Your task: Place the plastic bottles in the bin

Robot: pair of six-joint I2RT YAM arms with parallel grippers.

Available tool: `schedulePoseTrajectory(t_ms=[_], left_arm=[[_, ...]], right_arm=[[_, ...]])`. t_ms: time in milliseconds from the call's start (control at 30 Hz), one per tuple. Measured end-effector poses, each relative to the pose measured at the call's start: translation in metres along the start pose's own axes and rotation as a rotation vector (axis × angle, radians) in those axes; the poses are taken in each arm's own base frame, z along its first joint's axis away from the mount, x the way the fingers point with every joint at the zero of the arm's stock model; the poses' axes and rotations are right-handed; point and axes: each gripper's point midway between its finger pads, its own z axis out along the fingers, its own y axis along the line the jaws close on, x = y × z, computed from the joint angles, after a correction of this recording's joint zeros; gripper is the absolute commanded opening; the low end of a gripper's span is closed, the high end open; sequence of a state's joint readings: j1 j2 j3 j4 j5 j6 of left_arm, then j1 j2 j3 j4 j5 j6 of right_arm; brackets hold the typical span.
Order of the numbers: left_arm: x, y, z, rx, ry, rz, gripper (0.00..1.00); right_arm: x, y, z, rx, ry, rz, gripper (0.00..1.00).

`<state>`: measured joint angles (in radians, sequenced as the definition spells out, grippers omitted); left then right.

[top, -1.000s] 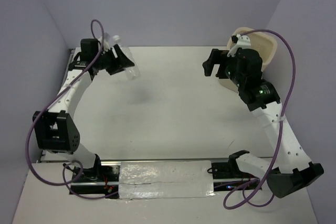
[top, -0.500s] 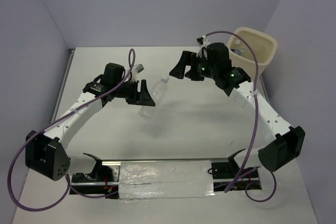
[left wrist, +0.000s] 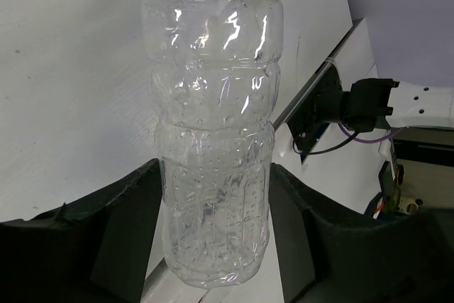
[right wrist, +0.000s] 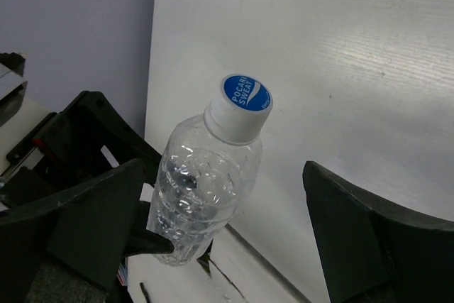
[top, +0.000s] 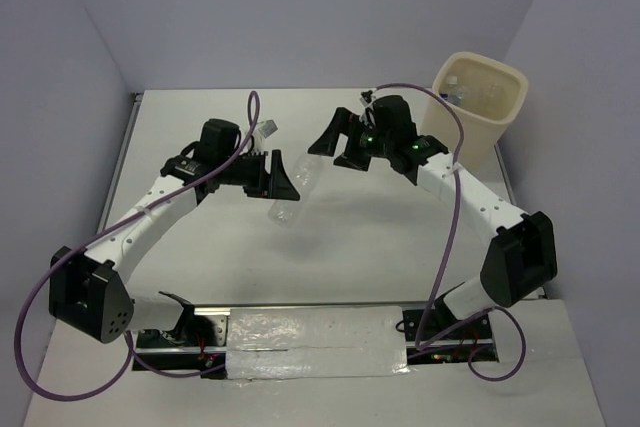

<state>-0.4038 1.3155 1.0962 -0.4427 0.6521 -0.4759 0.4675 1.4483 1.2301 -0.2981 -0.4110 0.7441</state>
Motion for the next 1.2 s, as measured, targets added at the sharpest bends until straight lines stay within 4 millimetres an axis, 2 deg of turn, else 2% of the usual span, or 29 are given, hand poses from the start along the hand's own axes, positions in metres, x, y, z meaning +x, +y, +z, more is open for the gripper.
schedulePoseTrajectory(t_ms=[233, 300, 333, 433, 500, 567, 700, 800, 900, 1000, 1100, 1133, 1200], left_arm=[[-0.001, -0.001, 0.001, 0.002, 0.0, 0.001, 0.7], [-0.002, -0.001, 0.001, 0.002, 0.0, 0.001, 0.7], [-0.001, -0.001, 0.001, 0.001, 0.002, 0.0, 0.7], [-0.001, -0.001, 0.001, 0.002, 0.003, 0.003, 0.77], [-0.001, -0.001, 0.001, -0.001, 0.004, 0.003, 0.88], [-0.005, -0.001, 0.001, -0.014, -0.008, 0.007, 0.99], [-0.016, -0.001, -0.004, -0.052, -0.035, 0.014, 0.99], [-0.033, -0.005, -0.013, -0.098, -0.076, 0.031, 0.99], [-0.06, -0.013, -0.03, -0.155, -0.155, 0.062, 0.99], [-0.084, -0.017, -0.051, -0.204, -0.246, 0.083, 0.99], [-0.103, -0.016, -0.084, -0.268, -0.361, 0.083, 0.99], [-0.106, -0.015, -0.092, -0.283, -0.385, 0.081, 0.99], [-0.111, -0.015, -0.104, -0.304, -0.423, 0.08, 0.99]], right_arm=[[0.025, -0.003, 0.03, -0.011, 0.091, 0.034, 1.0], [0.031, -0.002, 0.036, -0.017, 0.112, 0.036, 0.97], [0.035, 0.0, 0.038, -0.021, 0.121, 0.036, 0.94], [0.04, 0.006, 0.04, -0.041, 0.133, 0.03, 0.71], [0.039, 0.007, 0.04, -0.043, 0.13, 0.027, 0.61], [0.039, 0.005, 0.04, -0.032, 0.127, 0.027, 0.54], [0.032, -0.006, 0.035, 0.047, 0.097, 0.002, 0.49], [0.006, -0.007, 0.023, 0.125, 0.025, -0.053, 0.48], [-0.049, -0.006, -0.009, 0.225, -0.128, -0.124, 0.48], [-0.126, -0.012, -0.067, 0.374, -0.371, -0.191, 0.47], [-0.21, -0.022, -0.157, 0.567, -0.657, -0.238, 0.48], [-0.23, -0.027, -0.184, 0.627, -0.73, -0.242, 0.49], [-0.269, -0.033, -0.252, 0.769, -0.889, -0.236, 0.49]])
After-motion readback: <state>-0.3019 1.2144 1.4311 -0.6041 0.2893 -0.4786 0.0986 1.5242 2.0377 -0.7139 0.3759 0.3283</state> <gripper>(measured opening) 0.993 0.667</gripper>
